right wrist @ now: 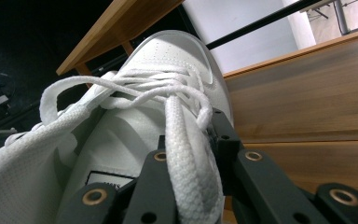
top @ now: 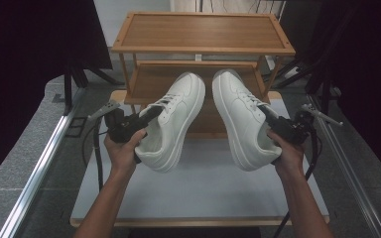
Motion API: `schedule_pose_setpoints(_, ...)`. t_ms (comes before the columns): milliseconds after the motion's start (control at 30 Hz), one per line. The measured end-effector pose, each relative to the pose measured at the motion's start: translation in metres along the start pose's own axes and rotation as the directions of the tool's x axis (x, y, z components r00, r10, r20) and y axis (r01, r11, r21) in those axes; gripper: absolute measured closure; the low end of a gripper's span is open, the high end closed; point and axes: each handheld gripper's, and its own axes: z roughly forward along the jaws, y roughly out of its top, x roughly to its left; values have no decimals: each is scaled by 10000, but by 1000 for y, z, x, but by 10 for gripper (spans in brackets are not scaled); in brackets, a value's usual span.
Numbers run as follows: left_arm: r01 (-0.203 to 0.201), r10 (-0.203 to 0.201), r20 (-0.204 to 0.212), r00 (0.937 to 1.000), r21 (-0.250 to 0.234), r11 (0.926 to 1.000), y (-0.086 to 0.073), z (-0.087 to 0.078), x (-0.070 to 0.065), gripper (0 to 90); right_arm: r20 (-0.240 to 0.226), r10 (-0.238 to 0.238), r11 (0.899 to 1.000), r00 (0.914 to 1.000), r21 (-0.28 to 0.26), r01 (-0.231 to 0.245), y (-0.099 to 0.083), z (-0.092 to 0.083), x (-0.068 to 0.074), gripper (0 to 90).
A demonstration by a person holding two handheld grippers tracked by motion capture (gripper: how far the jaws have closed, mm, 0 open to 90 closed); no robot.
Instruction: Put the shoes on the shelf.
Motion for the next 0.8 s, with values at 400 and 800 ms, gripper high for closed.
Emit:
schedule_pose_setpoints(400,59,-58,-319,9995,55,10000,13,12,9,825,353,170,9998,9992,-64,-167,10,13,-2,828)
schedule_pose_setpoints(800,173,-172,-434,9989,14,9998,17,25,20,825,605,345,9994,9976,12,-347,17,32,-1,828)
